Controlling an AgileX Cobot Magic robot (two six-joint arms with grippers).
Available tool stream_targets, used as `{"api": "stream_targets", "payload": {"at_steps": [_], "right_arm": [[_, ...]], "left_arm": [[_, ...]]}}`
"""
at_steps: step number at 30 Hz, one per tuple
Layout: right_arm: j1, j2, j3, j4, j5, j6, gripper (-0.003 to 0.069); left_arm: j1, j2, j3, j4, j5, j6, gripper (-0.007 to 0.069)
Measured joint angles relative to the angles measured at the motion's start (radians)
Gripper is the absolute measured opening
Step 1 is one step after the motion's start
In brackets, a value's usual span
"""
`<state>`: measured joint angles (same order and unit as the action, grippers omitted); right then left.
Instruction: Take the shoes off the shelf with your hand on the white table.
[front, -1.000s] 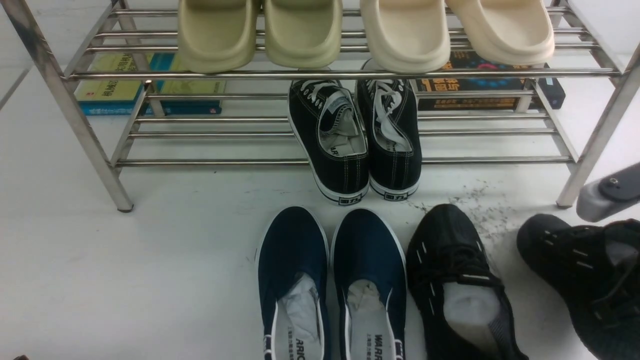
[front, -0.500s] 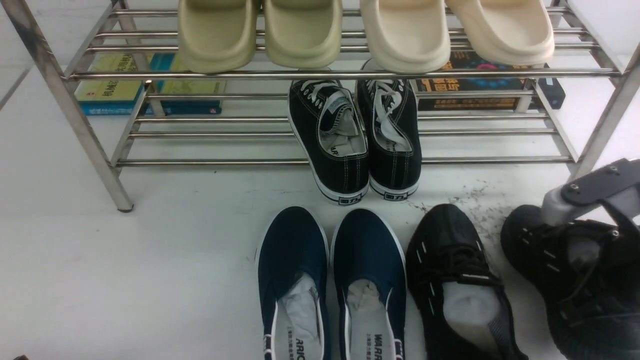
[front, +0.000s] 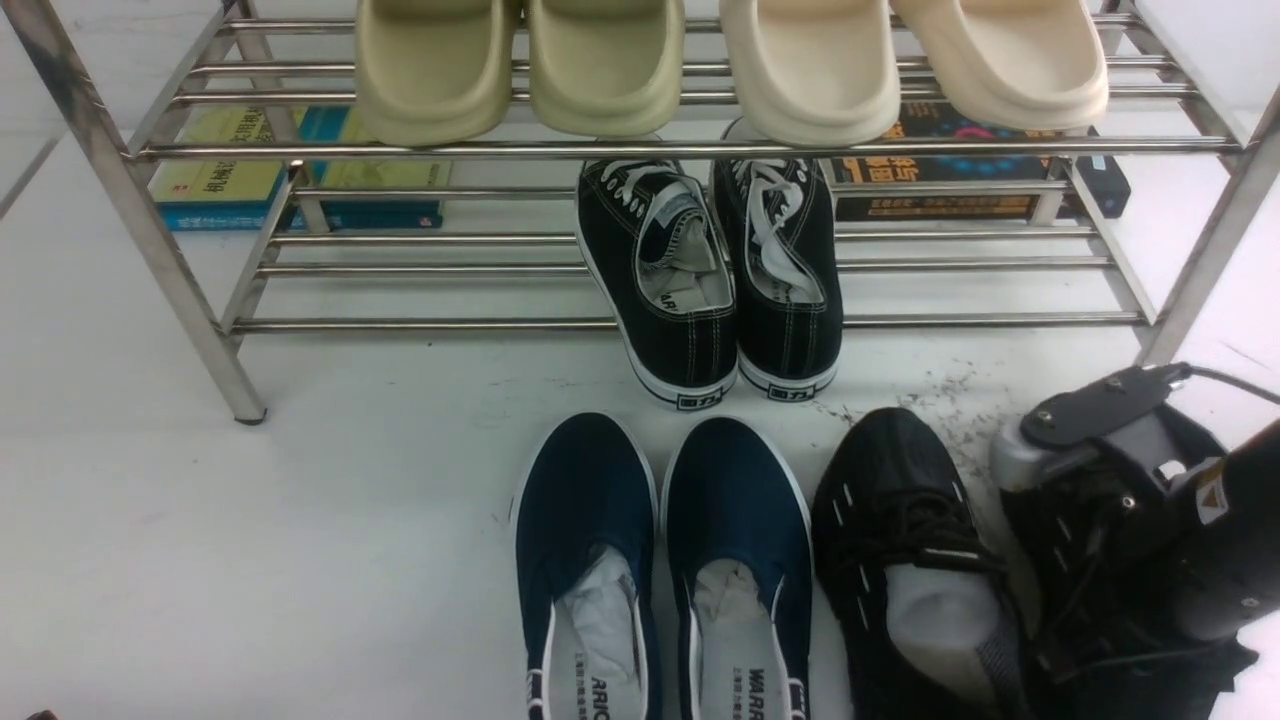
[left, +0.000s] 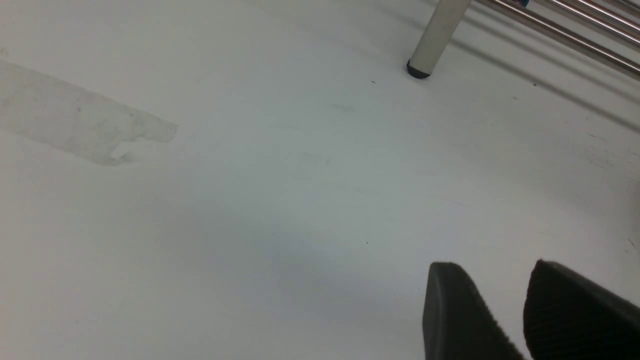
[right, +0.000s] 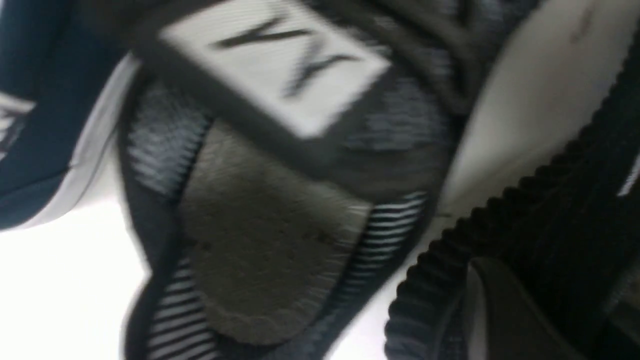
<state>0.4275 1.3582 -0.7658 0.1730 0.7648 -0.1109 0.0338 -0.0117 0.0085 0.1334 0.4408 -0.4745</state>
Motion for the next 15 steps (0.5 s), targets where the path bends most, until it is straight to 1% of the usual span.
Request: {"api": "stream_targets", "payload": {"at_steps": [3,5,6,7,9,10,13,15], "right_arm": [[0.025,0.0,0.0,0.001,0.011,0.001,0.0161],[0.029,0.0,0.0,0.0,0.026,0.009,0.0205],[0.029,0.0,0.0,0.0,0.026,0.009,0.021],[0.029,0.0,0.0,-0.001,0.041,0.012,0.0245],[0.029,0.0,0.0,-0.001,0.061,0.015,0.0287],[0.029,0.0,0.0,-0.001,0.064,0.015,0.0295],[0.029,-0.01,-0.002,0.008,0.121,0.015,0.0348],[0.029,-0.028,-0.016,0.011,0.146,0.015,0.0363]], "left_arm": [[0.0,0.0,0.0,0.0,0.0,0.0,0.0242],[0.0,0.0,0.0,0.0,0.0,0.0,0.0242],[0.0,0.0,0.0,0.0,0.0,0.0,0.0242],[0.0,0.0,0.0,0.0,0.0,0.0,0.0242],[0.0,0.0,0.0,0.0,0.0,0.0,0.0242],[0.0,0.0,0.0,0.0,0.0,0.0,0.0242],[0.0,0.0,0.0,0.0,0.0,0.0,0.0242],[0.0,0.0,0.0,0.0,0.0,0.0,0.0242]]}}
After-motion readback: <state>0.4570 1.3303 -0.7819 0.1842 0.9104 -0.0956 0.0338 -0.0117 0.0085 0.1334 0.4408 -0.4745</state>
